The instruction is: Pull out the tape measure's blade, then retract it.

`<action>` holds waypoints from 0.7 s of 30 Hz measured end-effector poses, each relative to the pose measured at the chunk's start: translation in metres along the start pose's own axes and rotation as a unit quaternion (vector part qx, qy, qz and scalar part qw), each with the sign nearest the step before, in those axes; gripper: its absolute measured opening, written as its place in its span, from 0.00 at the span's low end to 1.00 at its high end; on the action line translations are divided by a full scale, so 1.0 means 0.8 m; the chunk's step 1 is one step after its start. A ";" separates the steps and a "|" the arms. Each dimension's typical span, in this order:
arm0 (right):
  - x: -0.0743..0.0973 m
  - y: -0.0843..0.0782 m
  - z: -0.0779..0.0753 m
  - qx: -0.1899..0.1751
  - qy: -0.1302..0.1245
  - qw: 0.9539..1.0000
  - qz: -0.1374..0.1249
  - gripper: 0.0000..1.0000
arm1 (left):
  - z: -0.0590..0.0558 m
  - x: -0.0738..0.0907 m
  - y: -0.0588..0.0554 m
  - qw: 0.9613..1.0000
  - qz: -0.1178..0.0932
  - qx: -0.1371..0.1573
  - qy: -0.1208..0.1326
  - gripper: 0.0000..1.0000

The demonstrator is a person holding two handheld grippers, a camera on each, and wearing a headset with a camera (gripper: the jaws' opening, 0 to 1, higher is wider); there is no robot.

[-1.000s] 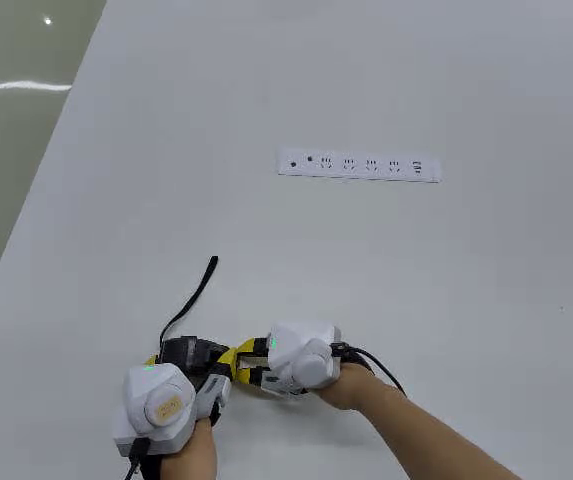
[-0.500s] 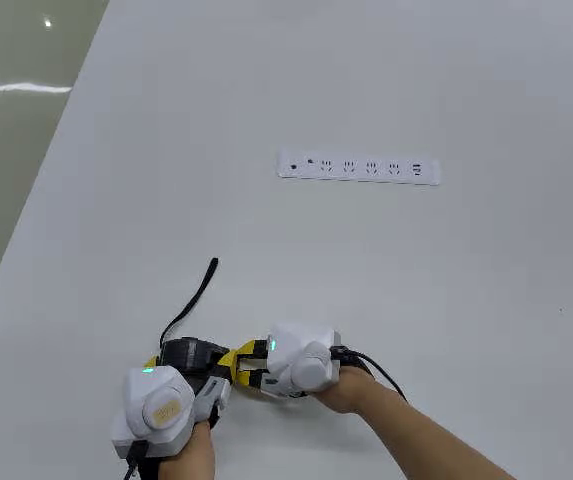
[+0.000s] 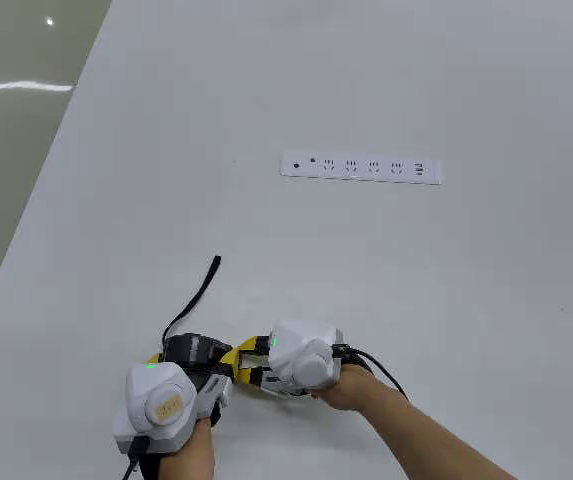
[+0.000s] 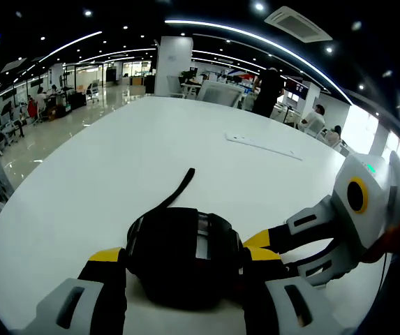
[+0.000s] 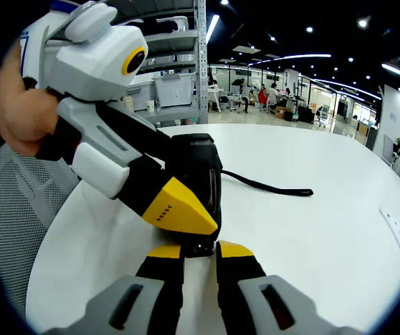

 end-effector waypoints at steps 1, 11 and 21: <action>0.000 0.001 0.000 -0.002 0.001 1.000 -0.002 0.16 | 0.000 0.000 0.000 1.000 0.000 0.000 -0.001 0.64; 0.010 -0.003 0.002 -0.007 -0.007 1.000 0.004 0.24 | 0.001 0.003 0.001 1.000 -0.001 0.001 -0.015 0.65; 0.023 -0.008 0.003 -0.019 -0.018 1.000 0.002 0.36 | 0.004 0.009 0.003 0.999 -0.003 -0.016 -0.030 0.75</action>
Point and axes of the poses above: the centre of the closed fingertips' face, and the gripper's own axes: x roughly backward along the fingers, z roughly to its left, y roughly out of its top, the point moved 5 cm from there along x, roughly backward along the fingers, and after that the axes turned 3 degrees about -x, right-handed, at the moved point
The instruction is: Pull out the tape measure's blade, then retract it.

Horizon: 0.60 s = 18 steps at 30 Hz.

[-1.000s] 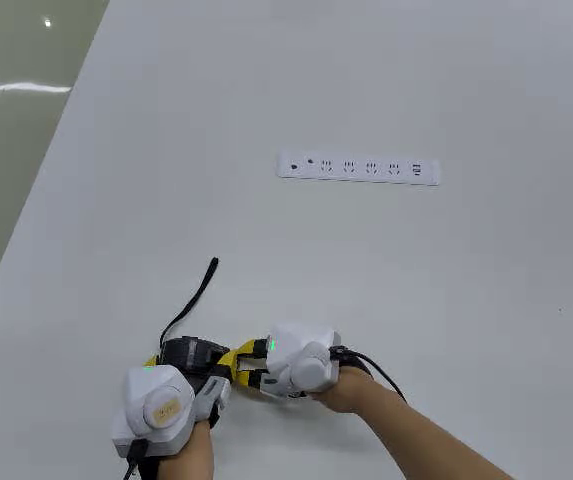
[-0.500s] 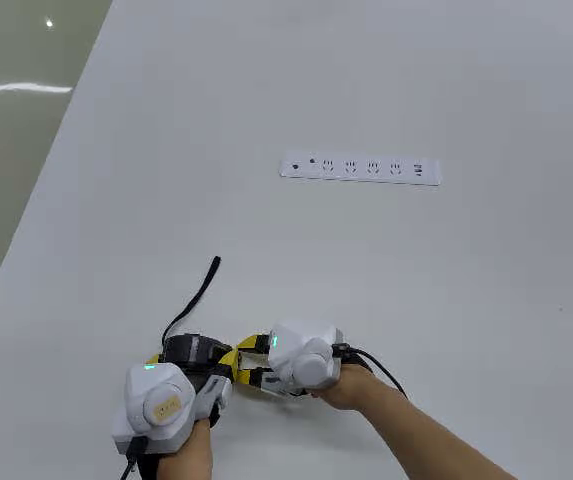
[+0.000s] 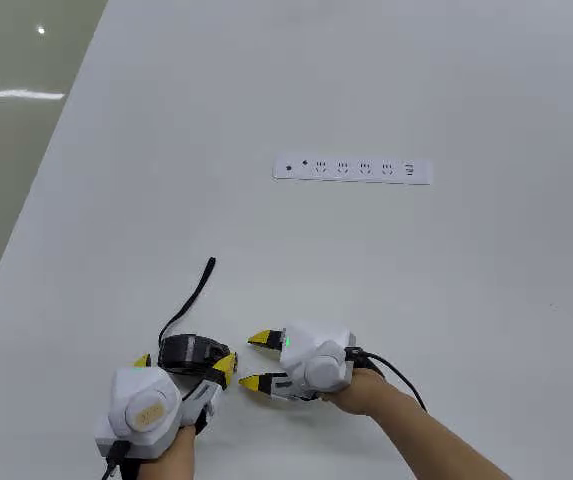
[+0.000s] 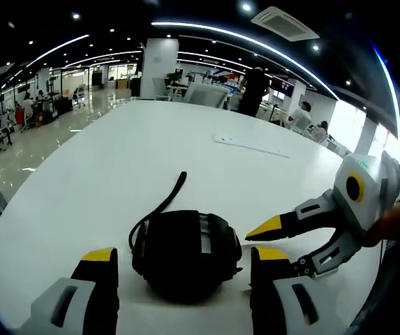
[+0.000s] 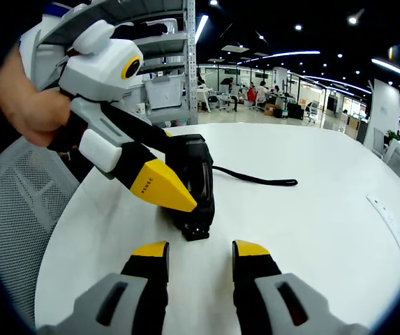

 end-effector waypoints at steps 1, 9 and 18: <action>0.001 0.000 0.000 0.000 -0.001 1.000 0.000 0.38 | 0.000 0.001 0.000 1.000 0.000 -0.001 -0.001 0.77; 0.035 -0.008 -0.001 -0.030 -0.035 0.999 -0.010 0.47 | 0.020 0.009 -0.003 0.996 -0.010 -0.056 -0.064 0.82; 0.068 -0.017 0.003 -0.052 -0.063 0.996 -0.019 0.60 | 0.019 0.018 -0.002 0.984 -0.009 -0.134 -0.120 0.89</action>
Point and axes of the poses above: the centre of the closed fingertips' face, and the gripper's own axes: x roughly backward along the fingers, z roughly to its left, y roughly out of its top, the point moved 5 cm from there along x, roughly backward along the fingers, and after that the axes turned 3 degrees about -x, right-handed, at the moved point
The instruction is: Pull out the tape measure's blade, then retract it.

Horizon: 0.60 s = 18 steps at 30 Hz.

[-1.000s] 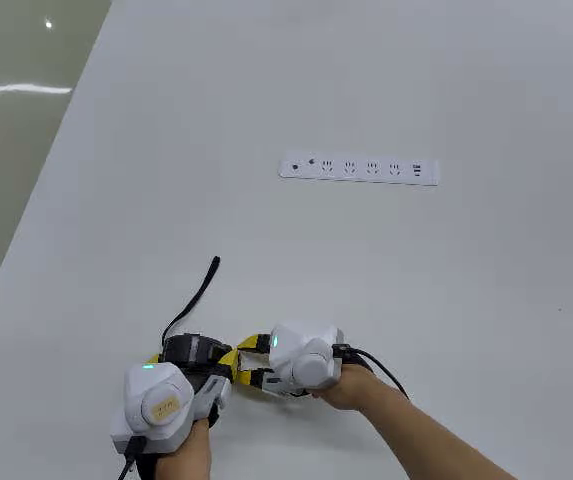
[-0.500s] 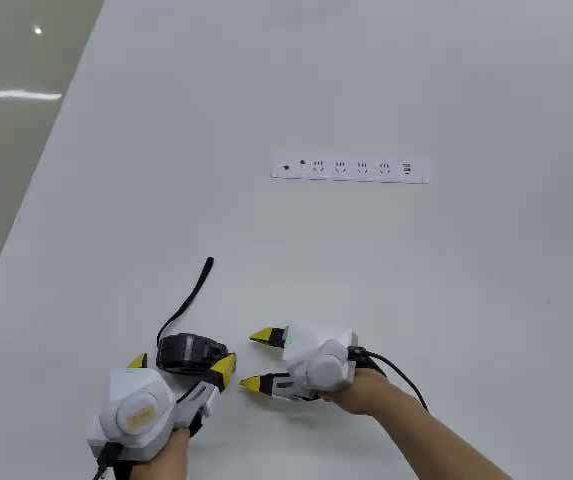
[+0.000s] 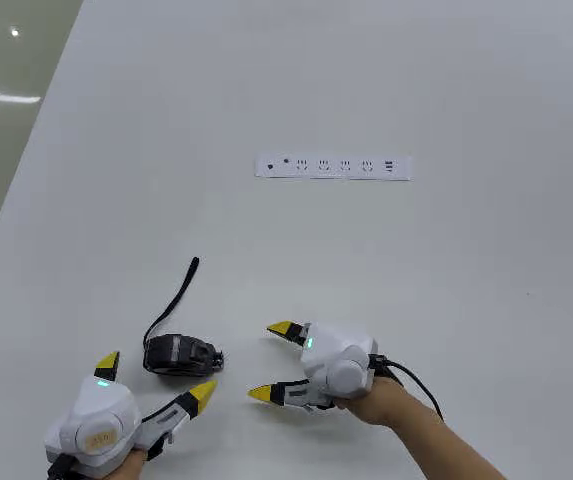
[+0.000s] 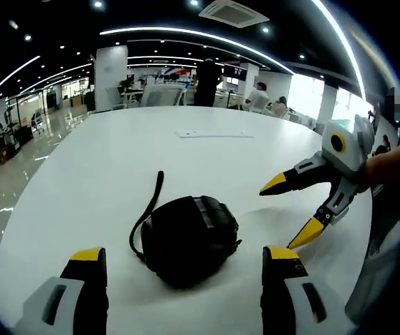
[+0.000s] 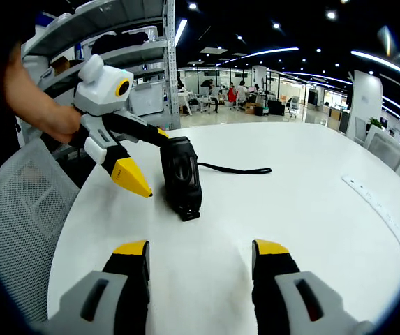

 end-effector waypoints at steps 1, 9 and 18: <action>0.003 0.000 0.000 -0.004 -0.003 1.000 -0.003 0.62 | -0.001 0.000 0.000 1.000 0.000 -0.003 -0.007 0.89; 0.037 -0.008 -0.002 -0.024 -0.034 0.999 -0.011 0.73 | -0.003 0.006 0.003 0.998 -0.006 -0.036 -0.050 0.93; 0.078 -0.024 -0.003 -0.054 -0.072 0.996 -0.021 0.83 | -0.004 0.017 0.010 0.994 -0.009 -0.072 -0.083 0.99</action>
Point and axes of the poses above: the centre of the closed fingertips' face, and the gripper's own axes: x roughly backward along the fingers, z roughly to its left, y roughly out of its top, the point moved 5 cm from there along x, roughly backward along the fingers, and after that the axes turned 3 degrees about -x, right-handed, at the moved point
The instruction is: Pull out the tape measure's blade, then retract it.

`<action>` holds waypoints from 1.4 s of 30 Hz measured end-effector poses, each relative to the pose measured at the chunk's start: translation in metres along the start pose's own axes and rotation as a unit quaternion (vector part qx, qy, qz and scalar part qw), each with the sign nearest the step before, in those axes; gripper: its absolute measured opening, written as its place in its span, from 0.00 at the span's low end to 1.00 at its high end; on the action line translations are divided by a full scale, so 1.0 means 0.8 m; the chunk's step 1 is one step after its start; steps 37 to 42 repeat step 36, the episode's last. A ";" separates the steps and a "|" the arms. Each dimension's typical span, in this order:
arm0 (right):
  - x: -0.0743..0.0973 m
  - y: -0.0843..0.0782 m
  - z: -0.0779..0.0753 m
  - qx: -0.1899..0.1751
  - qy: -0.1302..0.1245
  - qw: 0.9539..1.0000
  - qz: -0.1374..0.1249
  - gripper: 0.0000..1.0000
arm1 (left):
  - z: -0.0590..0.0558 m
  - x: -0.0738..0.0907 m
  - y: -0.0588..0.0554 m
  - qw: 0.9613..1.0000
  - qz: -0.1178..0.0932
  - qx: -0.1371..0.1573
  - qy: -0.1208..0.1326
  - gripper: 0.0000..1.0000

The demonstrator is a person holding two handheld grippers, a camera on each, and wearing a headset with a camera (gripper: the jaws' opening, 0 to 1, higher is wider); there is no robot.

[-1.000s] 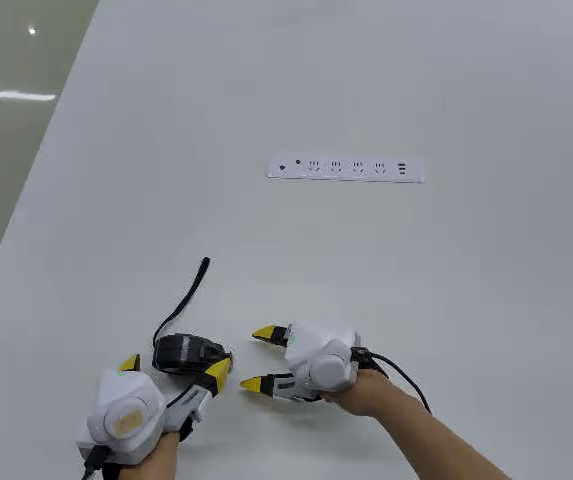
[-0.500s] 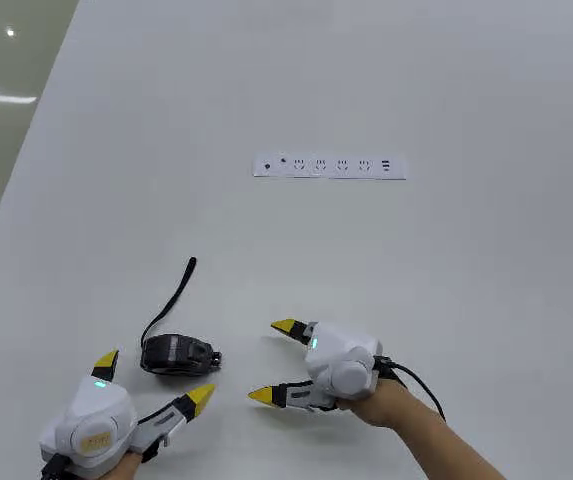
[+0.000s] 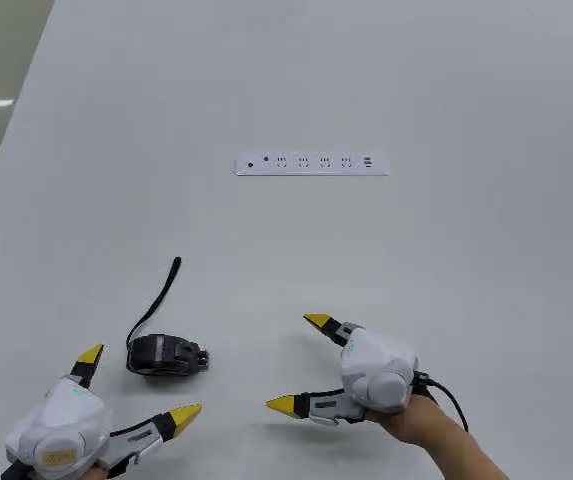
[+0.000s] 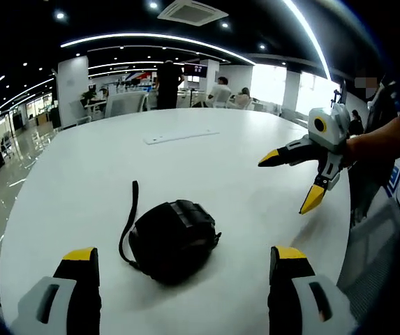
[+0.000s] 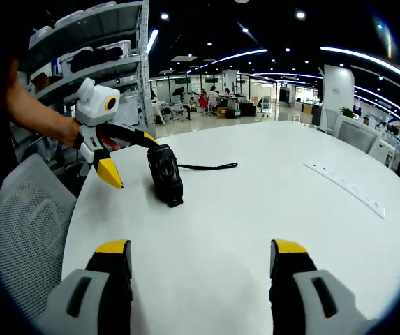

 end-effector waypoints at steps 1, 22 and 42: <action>0.004 -0.002 0.000 -0.003 -0.002 1.000 0.000 0.84 | 0.000 0.000 -0.001 1.000 -0.001 -0.001 -0.005 0.99; 0.101 -0.045 0.000 -0.059 -0.072 0.995 -0.028 0.99 | -0.013 0.027 -0.007 0.997 -0.016 -0.042 -0.060 1.00; 0.132 -0.053 0.011 -0.079 -0.100 0.991 -0.050 1.00 | -0.017 0.046 -0.016 0.998 -0.025 -0.023 -0.058 1.00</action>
Point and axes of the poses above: the centre of the closed fingertips' face, and the gripper's own axes: x roughly backward along the fingers, z roughly to its left, y roughly out of its top, the point moved 5 cm from there along x, roughly backward along the fingers, and after that the axes turned 3 degrees about -x, right-handed, at the moved point
